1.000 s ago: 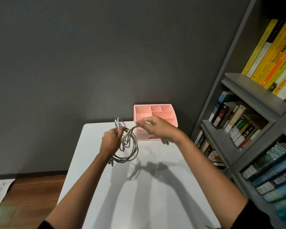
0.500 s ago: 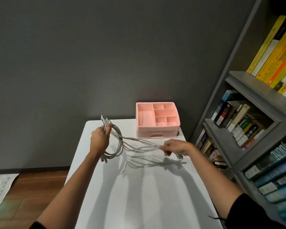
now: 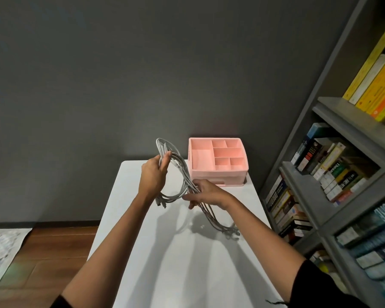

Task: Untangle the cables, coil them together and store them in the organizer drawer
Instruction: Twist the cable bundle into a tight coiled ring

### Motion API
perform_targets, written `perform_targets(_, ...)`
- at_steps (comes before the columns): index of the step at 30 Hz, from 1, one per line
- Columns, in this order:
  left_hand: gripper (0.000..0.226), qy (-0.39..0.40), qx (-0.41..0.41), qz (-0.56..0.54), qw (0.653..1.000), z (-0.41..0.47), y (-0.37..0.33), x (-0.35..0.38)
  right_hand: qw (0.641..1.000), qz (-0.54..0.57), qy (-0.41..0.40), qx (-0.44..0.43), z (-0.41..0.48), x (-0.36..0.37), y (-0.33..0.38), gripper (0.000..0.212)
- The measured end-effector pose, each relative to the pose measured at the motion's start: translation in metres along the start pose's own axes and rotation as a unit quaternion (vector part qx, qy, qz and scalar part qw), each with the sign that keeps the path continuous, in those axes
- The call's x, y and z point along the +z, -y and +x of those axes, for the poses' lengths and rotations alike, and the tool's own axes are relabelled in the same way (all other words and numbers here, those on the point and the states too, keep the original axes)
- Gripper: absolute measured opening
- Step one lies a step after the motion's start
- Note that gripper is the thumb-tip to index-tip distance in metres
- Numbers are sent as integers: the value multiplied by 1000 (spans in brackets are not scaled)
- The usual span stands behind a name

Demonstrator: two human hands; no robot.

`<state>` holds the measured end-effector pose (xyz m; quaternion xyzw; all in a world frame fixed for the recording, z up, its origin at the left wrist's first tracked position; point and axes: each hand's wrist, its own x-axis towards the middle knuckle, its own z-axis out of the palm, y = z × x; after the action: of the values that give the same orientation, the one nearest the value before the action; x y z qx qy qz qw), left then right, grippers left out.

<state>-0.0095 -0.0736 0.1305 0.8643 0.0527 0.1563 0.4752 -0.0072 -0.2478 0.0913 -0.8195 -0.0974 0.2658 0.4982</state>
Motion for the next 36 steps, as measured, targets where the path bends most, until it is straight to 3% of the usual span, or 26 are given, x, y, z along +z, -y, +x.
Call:
perform_targets(2,55,-9,-7,-11,1000,2,3,-3,998,-54,-25,1,-2,-1,14,26)
perform_targets(5,53,-17,-35,-35,999,6,11,-7,979,-183,-91,-3,-6,-5,23,35)
perform_targets(7,52,-18,-49,-43,998,8,13,-10,973,-207,-100,-26,-13,-5,27,28)
perform_targets(10,53,-28,-57,-51,997,10,16,-13,977,-204,-59,-28,-25,-4,31,21)
perform_targets(16,57,-28,-79,-58,995,14,24,-17,993,-92,30,-64,-38,-13,34,36)
perform_targets(20,52,-5,-92,-94,991,14,23,-18,990,-129,48,-9,-31,-23,22,37)
perform_targets(23,46,36,-86,-128,987,12,15,-18,976,-212,-50,-10,-21,-21,9,29)
perform_targets(25,46,61,-81,-139,985,7,8,-14,956,-194,-184,-121,-18,-14,15,33)
perform_targets(27,45,89,-75,-147,982,0,0,-8,916,-177,-265,-242,-14,-6,30,44)
perform_targets(30,41,134,-50,-166,976,-10,-12,-4,880,-205,-277,-327,-9,4,46,57)
perform_targets(36,39,233,3,-180,956,-20,-24,-9,882,-109,-299,-348,-9,10,49,53)
